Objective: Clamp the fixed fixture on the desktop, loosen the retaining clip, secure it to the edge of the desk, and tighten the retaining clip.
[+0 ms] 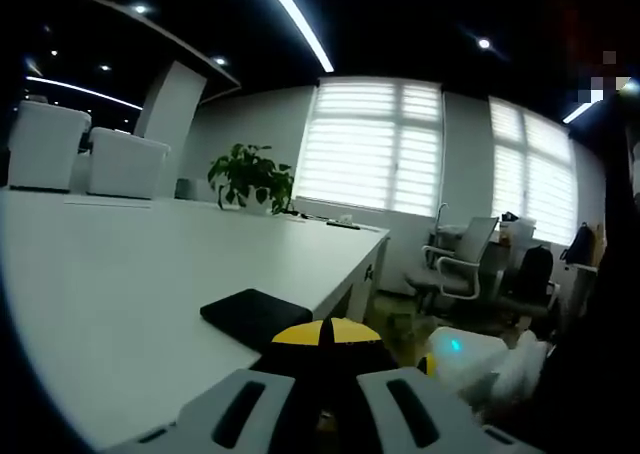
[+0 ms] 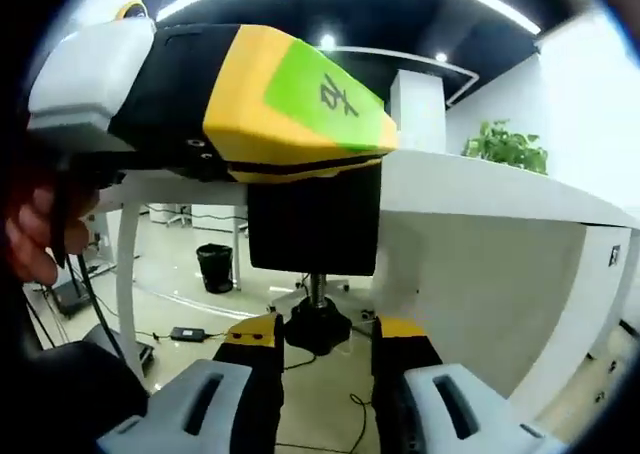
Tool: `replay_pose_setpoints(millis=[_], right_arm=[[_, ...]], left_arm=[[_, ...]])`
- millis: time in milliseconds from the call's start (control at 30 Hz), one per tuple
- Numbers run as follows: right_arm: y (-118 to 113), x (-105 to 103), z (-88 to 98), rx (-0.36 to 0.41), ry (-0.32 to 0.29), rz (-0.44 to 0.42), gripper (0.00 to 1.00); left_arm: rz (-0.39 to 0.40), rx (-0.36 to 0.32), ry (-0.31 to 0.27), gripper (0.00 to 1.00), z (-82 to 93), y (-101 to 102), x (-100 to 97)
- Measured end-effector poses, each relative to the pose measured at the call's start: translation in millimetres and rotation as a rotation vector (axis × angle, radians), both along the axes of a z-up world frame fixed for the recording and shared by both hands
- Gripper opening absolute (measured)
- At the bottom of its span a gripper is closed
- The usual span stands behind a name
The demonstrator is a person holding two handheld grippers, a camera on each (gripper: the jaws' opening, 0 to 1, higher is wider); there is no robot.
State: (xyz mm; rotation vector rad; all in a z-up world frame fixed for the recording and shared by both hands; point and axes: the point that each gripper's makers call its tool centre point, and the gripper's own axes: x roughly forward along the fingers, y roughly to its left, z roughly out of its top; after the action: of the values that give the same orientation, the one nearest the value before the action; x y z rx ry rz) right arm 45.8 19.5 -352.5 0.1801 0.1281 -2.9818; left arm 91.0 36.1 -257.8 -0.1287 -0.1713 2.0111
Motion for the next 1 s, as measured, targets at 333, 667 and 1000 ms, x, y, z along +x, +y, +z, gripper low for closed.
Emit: replay_pose_setpoints(millis=[333,667,1000], right_arm=[[-4.9,0.9,-0.6,0.071,-0.018,0.131,0.23],[-11.6,11.5,1.8,0.012,-0.033,0.557,0.22],[-16.5,7.2,-2.0,-0.001,-0.080,0.901,0.22]], left_arm=[[0.005,-0.006,0.003,0.01,-0.3,0.1,-0.5],[0.010,-0.011,0.002,0.01,-0.7,-0.1,-0.9],[0.013,-0.019,0.007,0.01,-1.2,-1.2,-1.1]])
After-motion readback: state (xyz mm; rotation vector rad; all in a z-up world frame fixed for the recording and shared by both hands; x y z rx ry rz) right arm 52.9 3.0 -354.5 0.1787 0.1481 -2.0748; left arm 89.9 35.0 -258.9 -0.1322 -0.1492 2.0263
